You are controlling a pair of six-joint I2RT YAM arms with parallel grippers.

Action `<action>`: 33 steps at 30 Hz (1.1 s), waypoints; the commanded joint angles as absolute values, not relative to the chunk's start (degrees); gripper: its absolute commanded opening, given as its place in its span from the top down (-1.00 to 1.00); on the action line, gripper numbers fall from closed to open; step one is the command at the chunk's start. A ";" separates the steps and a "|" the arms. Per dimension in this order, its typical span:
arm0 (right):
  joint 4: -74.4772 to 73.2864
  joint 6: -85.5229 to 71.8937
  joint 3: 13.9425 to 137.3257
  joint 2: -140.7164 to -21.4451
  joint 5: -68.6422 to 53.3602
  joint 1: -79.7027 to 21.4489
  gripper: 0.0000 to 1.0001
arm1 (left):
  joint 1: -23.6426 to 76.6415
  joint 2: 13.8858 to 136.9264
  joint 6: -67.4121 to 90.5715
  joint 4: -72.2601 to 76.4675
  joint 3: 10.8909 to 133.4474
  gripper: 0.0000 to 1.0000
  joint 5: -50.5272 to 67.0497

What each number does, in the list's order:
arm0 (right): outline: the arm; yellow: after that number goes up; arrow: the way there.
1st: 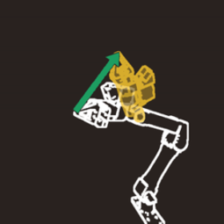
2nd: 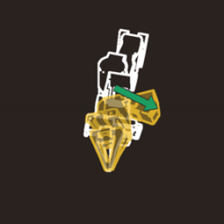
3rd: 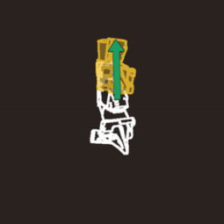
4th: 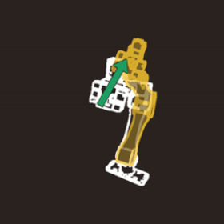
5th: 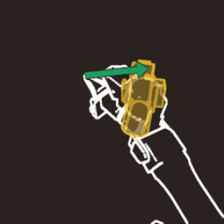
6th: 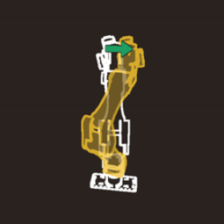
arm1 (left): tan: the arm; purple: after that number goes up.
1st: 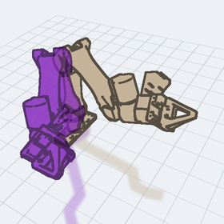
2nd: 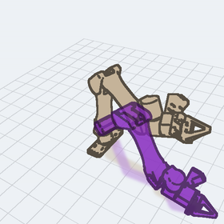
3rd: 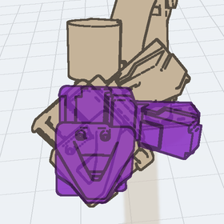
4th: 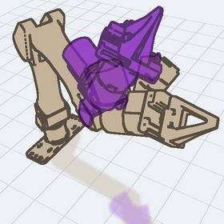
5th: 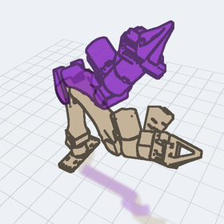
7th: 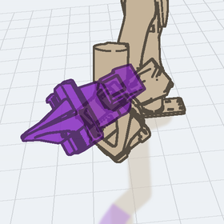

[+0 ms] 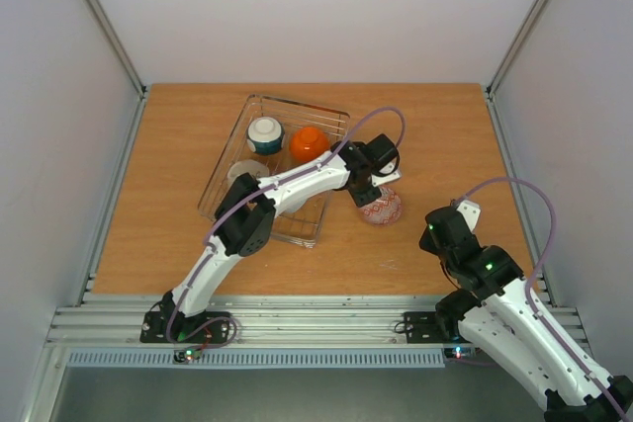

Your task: Load the bowls into the dish rack

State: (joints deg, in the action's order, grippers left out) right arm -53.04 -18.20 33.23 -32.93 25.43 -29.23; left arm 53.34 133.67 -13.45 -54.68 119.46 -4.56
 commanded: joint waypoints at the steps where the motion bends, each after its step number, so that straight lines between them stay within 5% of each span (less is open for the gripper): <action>1: -53.35 -18.70 32.56 -32.45 25.08 -29.00 0.00 | 53.44 135.57 -13.20 -55.46 120.52 0.07 -3.89; 8: -53.62 -18.89 32.45 -31.74 25.29 -29.00 0.01 | 53.44 136.60 -12.80 -56.09 120.41 0.59 -1.93; 11: -53.46 -18.82 32.43 -31.79 25.08 -29.00 0.00 | 53.44 136.72 -12.62 -56.52 120.33 0.98 -1.99; 17: -53.14 -18.38 32.76 -31.99 24.44 -29.00 0.00 | 52.30 130.50 -12.20 -54.28 117.51 0.99 -0.22; 26: -41.39 -13.27 31.82 -23.38 6.60 -28.96 -0.59 | 41.14 117.74 -5.63 -53.45 113.66 0.99 25.66; 33: -33.83 -11.27 35.09 -29.87 -5.11 -29.00 -0.60 | 34.60 114.67 -0.99 -50.73 109.59 0.99 44.08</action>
